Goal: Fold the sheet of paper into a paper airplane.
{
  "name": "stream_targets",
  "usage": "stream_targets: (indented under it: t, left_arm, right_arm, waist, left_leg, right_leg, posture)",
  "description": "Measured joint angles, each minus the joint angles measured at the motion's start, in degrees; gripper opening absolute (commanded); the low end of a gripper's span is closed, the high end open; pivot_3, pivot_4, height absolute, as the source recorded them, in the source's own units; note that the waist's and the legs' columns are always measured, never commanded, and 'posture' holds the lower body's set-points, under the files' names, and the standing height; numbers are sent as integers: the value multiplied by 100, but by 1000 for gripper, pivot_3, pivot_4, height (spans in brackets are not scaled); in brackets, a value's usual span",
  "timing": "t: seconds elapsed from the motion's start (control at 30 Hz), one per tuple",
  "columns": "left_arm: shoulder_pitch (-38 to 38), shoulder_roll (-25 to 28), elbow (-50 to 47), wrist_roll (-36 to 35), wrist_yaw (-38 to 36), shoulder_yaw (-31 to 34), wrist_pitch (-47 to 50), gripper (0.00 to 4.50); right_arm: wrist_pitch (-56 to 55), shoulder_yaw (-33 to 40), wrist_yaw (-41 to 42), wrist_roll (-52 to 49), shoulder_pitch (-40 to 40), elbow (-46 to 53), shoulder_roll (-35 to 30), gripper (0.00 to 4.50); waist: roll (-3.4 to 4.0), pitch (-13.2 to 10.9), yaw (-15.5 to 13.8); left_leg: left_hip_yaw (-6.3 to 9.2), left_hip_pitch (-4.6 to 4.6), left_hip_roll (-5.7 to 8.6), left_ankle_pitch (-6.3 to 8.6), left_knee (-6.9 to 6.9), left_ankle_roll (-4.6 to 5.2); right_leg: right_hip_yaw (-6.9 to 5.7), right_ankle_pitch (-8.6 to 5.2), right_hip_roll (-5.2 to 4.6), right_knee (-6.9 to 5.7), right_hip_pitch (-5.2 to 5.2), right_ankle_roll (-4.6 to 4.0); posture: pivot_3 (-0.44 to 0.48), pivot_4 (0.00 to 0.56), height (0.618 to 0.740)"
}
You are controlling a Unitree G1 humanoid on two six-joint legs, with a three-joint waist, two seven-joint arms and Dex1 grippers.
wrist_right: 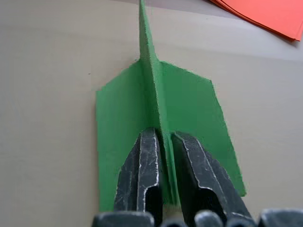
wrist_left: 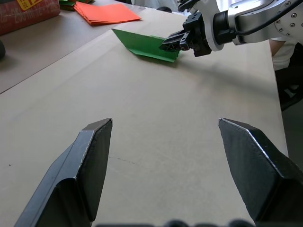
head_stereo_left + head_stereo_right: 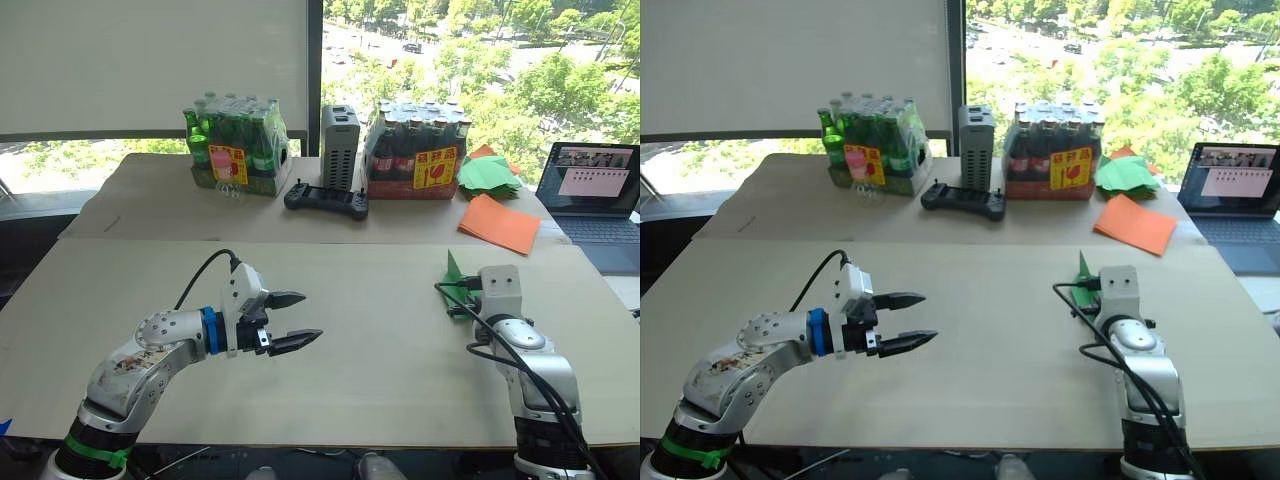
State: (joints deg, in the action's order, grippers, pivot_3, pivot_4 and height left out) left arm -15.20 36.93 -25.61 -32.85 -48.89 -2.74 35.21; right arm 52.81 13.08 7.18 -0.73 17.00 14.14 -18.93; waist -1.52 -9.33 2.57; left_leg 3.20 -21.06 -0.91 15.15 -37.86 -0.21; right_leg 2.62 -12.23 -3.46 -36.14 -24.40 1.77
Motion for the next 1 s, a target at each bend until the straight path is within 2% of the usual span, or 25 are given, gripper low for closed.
stream_targets:
  t: [0.27,0.4,0.5,0.63,0.77,1.0]
  left_arm:
    - [-24,-7,-4,-56,114,47,105,3774]
    - [134,-173,103,-54,405,402,56,3774]
    - [323,-464,338,-54,718,741,-48,3774]
    - [828,-495,651,192,819,1073,-546,3774]
    - [1135,-511,1041,392,850,1195,-912,3774]
    - [1253,-513,1159,474,772,1298,-1233,3774]
  right_arm:
    - [-500,149,226,-417,404,597,27,4402]
    - [-1173,-313,925,-778,327,1090,-37,4478]
    - [-1490,-850,1623,-1142,-145,1390,-111,4478]
    - [-1977,-1457,2297,-1208,-928,1386,-474,4478]
    - [-2429,-1716,2492,-1066,-1349,958,-550,4478]
    - [-2677,-1694,2428,-1040,-1278,583,-392,4478]
  waist:
    - [8,-5,13]
    - [9,-5,8]
    - [8,-5,-11]
    - [9,-5,-30]
    - [8,-5,-27]
    - [8,-5,-12]
  left_leg:
    - [3,1,-2,0,0,0]
    - [3,1,-3,0,0,0]
    - [5,-1,-2,0,0,1]
    - [2,1,0,1,0,0]
    - [1,3,-1,0,0,-1]
    - [0,7,-3,-1,0,-1]
  right_leg:
    - [-2,0,3,-2,-1,1]
    - [-2,0,3,2,0,1]
    - [-4,0,0,5,3,1]
    - [-4,0,-5,10,4,2]
    - [-4,0,-3,7,4,1]
    - [-3,1,1,4,5,1]
  posture:
    - [0,150,740]
    - [0,150,740]
    - [0,150,740]
    - [0,150,740]
    - [0,150,740]
    - [0,150,740]
